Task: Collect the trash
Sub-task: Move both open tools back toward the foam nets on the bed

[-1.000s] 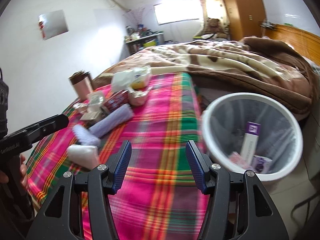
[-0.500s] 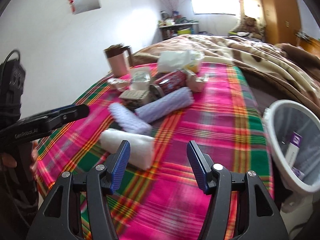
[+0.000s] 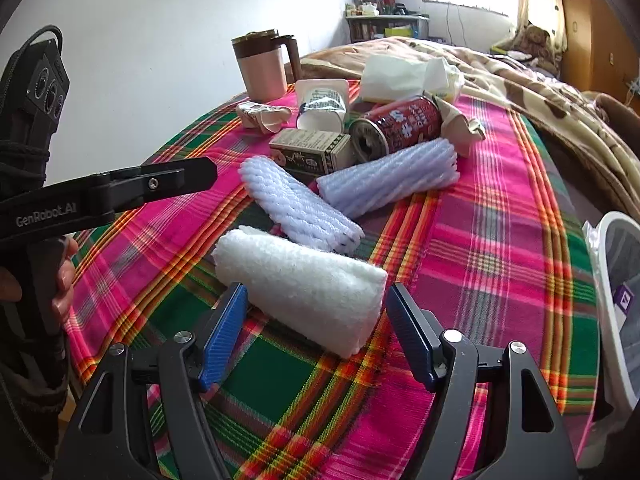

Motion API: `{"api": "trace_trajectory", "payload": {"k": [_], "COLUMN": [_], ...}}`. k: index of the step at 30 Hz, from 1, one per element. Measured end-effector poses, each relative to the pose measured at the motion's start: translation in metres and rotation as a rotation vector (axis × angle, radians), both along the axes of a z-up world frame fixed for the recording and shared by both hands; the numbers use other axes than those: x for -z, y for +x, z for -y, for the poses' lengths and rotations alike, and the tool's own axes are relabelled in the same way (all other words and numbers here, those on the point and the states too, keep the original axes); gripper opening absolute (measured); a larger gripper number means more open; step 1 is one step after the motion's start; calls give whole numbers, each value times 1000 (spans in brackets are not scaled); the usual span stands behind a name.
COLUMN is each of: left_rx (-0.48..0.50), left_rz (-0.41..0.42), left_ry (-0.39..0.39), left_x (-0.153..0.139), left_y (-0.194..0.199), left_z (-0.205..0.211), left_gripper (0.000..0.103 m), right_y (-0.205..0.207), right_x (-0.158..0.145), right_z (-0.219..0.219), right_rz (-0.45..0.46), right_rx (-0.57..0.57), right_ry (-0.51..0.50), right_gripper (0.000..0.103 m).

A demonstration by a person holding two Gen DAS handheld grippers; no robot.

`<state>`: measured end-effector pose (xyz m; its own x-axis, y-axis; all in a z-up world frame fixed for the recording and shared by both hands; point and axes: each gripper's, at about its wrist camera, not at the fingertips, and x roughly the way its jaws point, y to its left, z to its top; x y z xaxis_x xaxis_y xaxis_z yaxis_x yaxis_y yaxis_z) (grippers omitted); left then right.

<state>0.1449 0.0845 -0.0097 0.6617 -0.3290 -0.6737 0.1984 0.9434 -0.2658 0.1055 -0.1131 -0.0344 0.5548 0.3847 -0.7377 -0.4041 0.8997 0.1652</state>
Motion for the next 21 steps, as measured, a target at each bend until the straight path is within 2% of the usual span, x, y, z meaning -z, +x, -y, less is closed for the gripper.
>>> {"api": "trace_trajectory", "payload": {"k": [1, 2, 4, 8, 15, 17, 21], "left_rx": [4, 10, 3, -4, 17, 26, 105], "left_rz": [-9, -20, -36, -30, -10, -1, -7], "left_ry": [-9, -25, -37, -19, -3, 33, 45], "left_x": [2, 4, 8, 9, 5, 3, 3], "left_y": [2, 5, 9, 12, 18, 20, 27], "left_z": [0, 0, 0, 2, 10, 16, 33], "left_gripper": [72, 72, 72, 72, 72, 72, 72], "right_y": [0, 1, -2, -3, -9, -10, -12], "right_x": [0, 0, 0, 1, -3, -5, -8], "right_z": [0, 0, 5, 10, 36, 47, 66], "right_rz": [-1, -2, -3, 0, 13, 14, 23], "right_rx": [8, 13, 36, 49, 135, 178, 282], "right_ry": [4, 6, 16, 33, 42, 39, 16], "right_gripper": [70, 55, 40, 23, 17, 16, 16]}}
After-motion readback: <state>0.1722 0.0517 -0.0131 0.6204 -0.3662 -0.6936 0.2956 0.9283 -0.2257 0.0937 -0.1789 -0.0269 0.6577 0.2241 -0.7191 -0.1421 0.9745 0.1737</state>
